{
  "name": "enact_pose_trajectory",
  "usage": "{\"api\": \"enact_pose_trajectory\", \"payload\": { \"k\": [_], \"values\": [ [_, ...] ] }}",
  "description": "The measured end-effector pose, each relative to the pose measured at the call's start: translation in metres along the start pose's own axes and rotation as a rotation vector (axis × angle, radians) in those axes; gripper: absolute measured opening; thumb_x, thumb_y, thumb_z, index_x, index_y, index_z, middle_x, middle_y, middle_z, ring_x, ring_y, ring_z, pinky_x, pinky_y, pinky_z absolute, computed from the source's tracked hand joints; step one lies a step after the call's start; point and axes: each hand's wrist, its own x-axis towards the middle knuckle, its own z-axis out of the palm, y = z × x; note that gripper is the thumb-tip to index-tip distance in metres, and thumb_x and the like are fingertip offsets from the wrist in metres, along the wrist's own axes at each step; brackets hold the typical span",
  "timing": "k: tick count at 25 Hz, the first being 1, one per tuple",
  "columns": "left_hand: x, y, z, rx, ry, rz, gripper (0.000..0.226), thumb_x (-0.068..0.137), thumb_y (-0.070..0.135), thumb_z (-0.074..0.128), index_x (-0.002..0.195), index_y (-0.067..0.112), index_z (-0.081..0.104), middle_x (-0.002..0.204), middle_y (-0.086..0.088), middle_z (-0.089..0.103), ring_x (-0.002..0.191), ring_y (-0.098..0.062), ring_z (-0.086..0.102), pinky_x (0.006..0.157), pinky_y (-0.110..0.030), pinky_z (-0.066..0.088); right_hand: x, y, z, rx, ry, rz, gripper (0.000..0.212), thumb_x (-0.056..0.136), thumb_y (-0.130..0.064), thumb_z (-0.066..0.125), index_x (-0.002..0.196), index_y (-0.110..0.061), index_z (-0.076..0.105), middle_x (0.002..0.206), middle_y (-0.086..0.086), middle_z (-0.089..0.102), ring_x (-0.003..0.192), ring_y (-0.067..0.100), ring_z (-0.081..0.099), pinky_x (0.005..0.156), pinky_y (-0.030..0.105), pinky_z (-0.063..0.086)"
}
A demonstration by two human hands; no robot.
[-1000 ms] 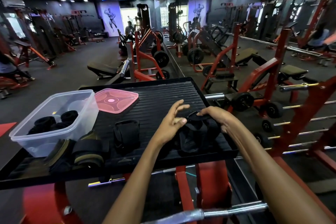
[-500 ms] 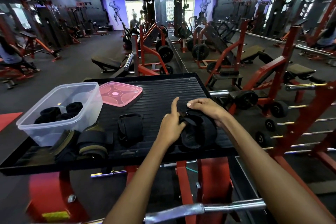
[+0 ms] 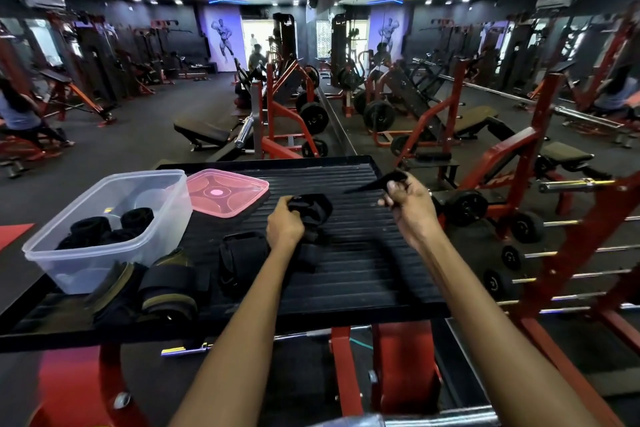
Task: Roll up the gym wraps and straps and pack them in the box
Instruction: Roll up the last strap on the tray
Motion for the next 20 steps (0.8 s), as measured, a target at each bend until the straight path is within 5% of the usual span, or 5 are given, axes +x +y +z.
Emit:
{"api": "enact_pose_trajectory", "payload": {
  "k": [3,5,8,12,20],
  "values": [
    [0.002,0.0,-0.001,-0.028,0.042,0.045,0.045,0.09,0.006,0.043,0.126,0.03,0.052,0.124,-0.013,0.059,0.113,-0.033,0.056,0.092,-0.035,0.043,-0.008,0.012,-0.008,0.172,0.033,0.139,0.026,0.087,0.012,0.033,0.082,-0.004,0.052,0.063,0.004,0.063,0.047,0.01,0.056,0.054,0.023,0.055],
    [0.002,-0.002,-0.003,0.011,0.06,0.233,0.051,0.084,-0.003,0.045,0.123,0.029,0.057,0.123,-0.007,0.059,0.112,-0.027,0.057,0.092,-0.029,0.041,-0.009,0.017,-0.013,0.329,0.046,0.236,0.016,0.083,-0.002,0.038,0.077,0.0,0.053,0.064,0.011,0.067,0.05,0.019,0.061,0.062,0.032,0.059],
    [0.008,-0.001,-0.005,0.082,0.046,0.353,0.043,0.083,-0.004,0.049,0.117,0.02,0.063,0.114,-0.01,0.065,0.108,-0.028,0.06,0.087,-0.025,0.042,-0.009,0.025,-0.014,0.247,0.08,0.307,0.03,0.094,-0.022,0.048,0.072,-0.003,0.056,0.064,0.009,0.064,0.056,0.019,0.063,0.072,0.037,0.057],
    [0.007,0.0,-0.001,-0.011,0.117,0.22,0.038,0.09,0.0,0.041,0.121,0.013,0.059,0.108,-0.021,0.065,0.092,-0.031,0.06,0.077,-0.028,0.042,-0.012,0.046,-0.011,0.083,0.054,0.309,0.016,0.088,0.008,0.053,0.078,-0.004,0.054,0.079,0.01,0.059,0.058,0.008,0.067,0.062,0.025,0.06],
    [0.008,0.008,0.008,-0.217,0.103,-0.076,0.029,0.094,0.006,0.042,0.114,-0.004,0.061,0.119,-0.026,0.061,0.113,-0.037,0.056,0.089,-0.037,0.043,-0.01,0.082,0.014,-0.213,0.017,0.363,0.02,0.084,0.004,0.062,0.078,-0.014,0.057,0.073,-0.001,0.061,0.053,0.001,0.057,0.054,0.019,0.046]
  ]
}}
